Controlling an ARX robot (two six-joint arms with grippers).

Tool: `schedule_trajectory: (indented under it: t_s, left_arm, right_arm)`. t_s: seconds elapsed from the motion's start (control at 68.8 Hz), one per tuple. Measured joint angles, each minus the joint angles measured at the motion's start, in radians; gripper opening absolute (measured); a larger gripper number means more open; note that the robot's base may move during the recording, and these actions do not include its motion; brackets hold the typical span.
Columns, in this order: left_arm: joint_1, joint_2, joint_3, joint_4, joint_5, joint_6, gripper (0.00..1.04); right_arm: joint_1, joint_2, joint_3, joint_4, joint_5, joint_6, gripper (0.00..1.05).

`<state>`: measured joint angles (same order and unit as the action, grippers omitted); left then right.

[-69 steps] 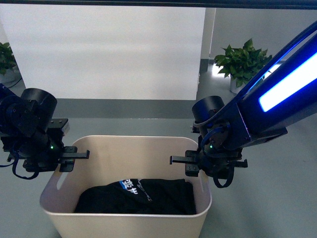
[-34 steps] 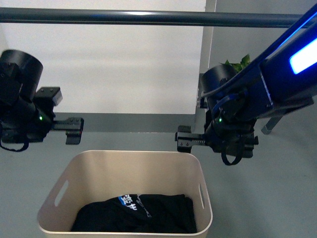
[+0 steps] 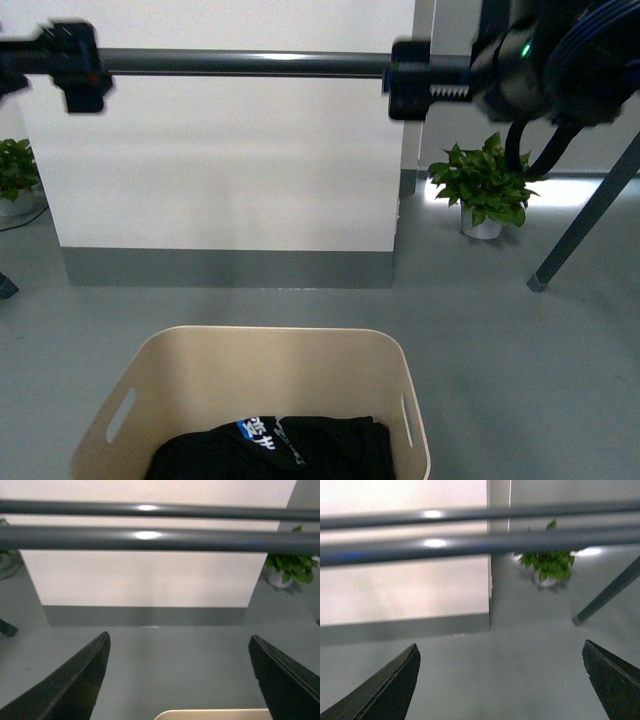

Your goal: Move hamper under clothes hanger

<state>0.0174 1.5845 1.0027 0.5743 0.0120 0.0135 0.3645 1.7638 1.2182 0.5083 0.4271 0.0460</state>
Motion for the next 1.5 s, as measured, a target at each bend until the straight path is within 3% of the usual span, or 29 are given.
schedule_trajectory:
  t_s: [0.116, 0.436, 0.523, 0.654, 1.046, 1.22, 1.322, 1.496]
  left_arm:
    - [-0.015, -0.186, -0.192, 0.076, -0.008, -0.007, 0.65]
    - [-0.018, -0.312, -0.51, 0.177, -0.01, -0.014, 0.22]
    - [-0.018, -0.384, -0.591, 0.205, -0.01, -0.014, 0.04]
    - [-0.018, -0.449, -0.665, 0.219, -0.01, -0.015, 0.03]
    - [-0.018, -0.639, -0.837, 0.199, -0.01, -0.015, 0.03]
    - [-0.018, -0.74, -0.891, 0.15, -0.01, -0.015, 0.03]
    - [-0.018, -0.795, -0.913, 0.118, -0.01, -0.015, 0.03]
    - [-0.018, -0.897, -0.944, 0.048, -0.01, -0.015, 0.03]
  right_arm:
    - [-0.007, -0.132, -0.139, 0.111, -0.098, -0.026, 0.8]
    - [-0.125, -0.317, -0.559, 0.265, -0.178, -0.042, 0.38]
    - [-0.152, -0.398, -0.674, 0.304, -0.221, -0.042, 0.2]
    - [-0.18, -0.48, -0.775, 0.332, -0.252, -0.044, 0.01]
    - [-0.258, -0.69, -0.999, 0.337, -0.325, -0.046, 0.02]
    - [-0.285, -0.794, -1.069, 0.299, -0.351, -0.045, 0.02]
    - [-0.34, -0.854, -1.099, 0.269, -0.42, -0.046, 0.02]
    - [-0.362, -0.962, -1.141, 0.203, -0.424, -0.045, 0.02]
